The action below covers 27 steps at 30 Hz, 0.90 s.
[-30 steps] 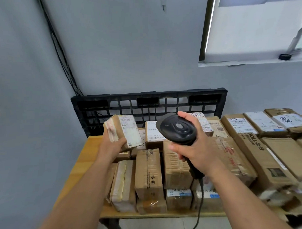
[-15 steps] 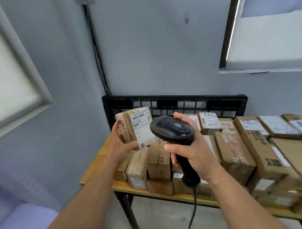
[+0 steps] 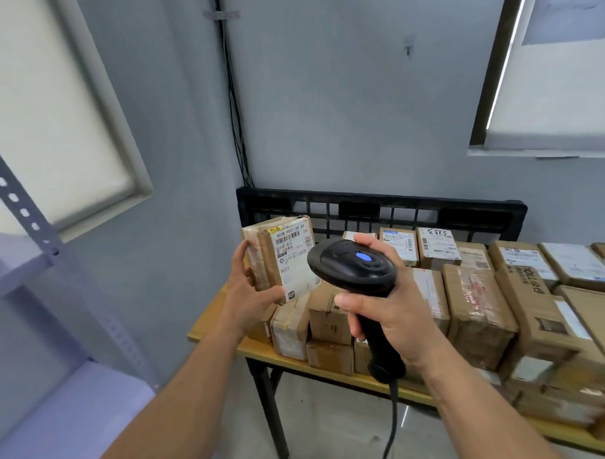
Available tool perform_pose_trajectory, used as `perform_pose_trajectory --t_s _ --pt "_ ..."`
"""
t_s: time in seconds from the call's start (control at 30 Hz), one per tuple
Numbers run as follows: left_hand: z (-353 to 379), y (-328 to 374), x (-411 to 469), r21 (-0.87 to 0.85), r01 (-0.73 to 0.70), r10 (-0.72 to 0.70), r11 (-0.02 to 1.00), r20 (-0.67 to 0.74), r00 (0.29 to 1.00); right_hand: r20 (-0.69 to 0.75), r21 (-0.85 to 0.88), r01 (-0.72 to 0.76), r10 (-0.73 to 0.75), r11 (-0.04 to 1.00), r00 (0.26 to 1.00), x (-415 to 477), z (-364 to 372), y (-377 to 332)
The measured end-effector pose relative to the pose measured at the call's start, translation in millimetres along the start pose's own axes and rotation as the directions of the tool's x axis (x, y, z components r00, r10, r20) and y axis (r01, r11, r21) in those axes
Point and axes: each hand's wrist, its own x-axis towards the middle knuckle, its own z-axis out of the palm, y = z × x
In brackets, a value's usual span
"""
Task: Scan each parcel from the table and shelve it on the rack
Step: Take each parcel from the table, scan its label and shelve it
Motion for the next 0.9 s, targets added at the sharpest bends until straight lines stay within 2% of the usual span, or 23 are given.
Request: perform_pose_trajectory --t_s 0.3,0.5,0.77,0.9 --pt "-38 6 -7 0.010 -0.063 0.064 0.998 -0.109 0.992 0.015 -0.125 0.113 -0.112 0.986 0.994 7 30 -8" --pt "-100 25 -22 0.085 -0.089 0.106 0.992 -0.237 0.966 0.088 -0.114 0.162 -0.152 0.980 0.984 26 76 -11" --pt "-209 58 -60 0.165 -0.096 0.166 0.982 -0.482 0.861 0.276 0.017 0.139 -0.138 0.990 0.951 56 171 -15" --pt "-261 66 -83 0.227 -0.068 0.194 0.972 -0.603 0.774 0.353 0.052 0.121 -0.132 0.991 0.926 70 224 -15"
